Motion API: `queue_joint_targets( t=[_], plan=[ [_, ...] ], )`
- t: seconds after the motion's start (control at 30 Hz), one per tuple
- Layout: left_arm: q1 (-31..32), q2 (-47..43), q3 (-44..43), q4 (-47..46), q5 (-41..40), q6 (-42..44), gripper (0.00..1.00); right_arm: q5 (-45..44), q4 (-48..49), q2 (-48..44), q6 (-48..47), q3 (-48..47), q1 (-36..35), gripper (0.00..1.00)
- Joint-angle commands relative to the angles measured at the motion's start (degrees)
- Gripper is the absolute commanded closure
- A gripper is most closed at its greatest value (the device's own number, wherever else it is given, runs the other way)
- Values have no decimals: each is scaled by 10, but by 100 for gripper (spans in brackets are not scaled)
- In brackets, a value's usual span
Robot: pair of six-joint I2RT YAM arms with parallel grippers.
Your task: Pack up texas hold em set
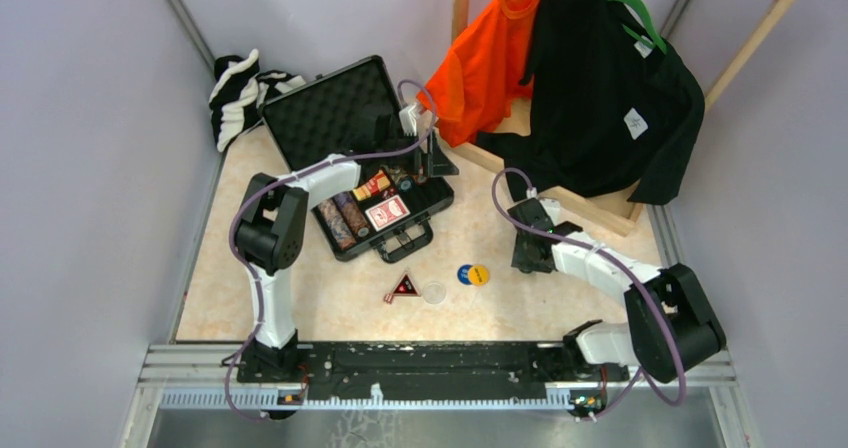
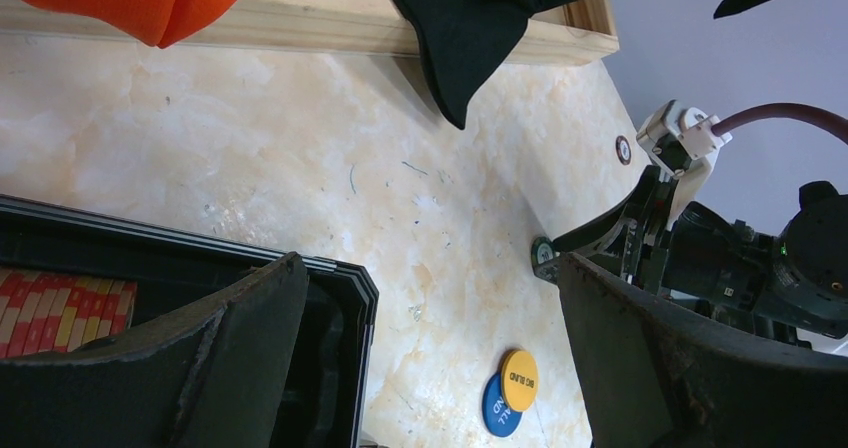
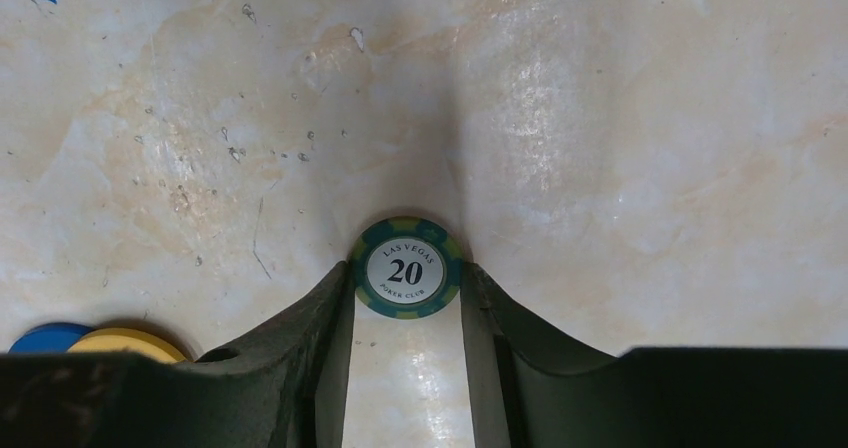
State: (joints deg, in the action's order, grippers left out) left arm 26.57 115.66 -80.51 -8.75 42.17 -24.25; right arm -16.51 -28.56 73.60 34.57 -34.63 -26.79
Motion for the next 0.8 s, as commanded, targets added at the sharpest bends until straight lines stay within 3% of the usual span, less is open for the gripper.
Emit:
queue_joint_targets(
  t=[0.0,0.77],
  plan=[
    [-4,-11,4,-18,12,-1,0,6,-17,11,11,10,-10,64],
    [-4,50,-50,52,0,12,0,-35,-85,-64,1,-63,-10,64]
  ],
)
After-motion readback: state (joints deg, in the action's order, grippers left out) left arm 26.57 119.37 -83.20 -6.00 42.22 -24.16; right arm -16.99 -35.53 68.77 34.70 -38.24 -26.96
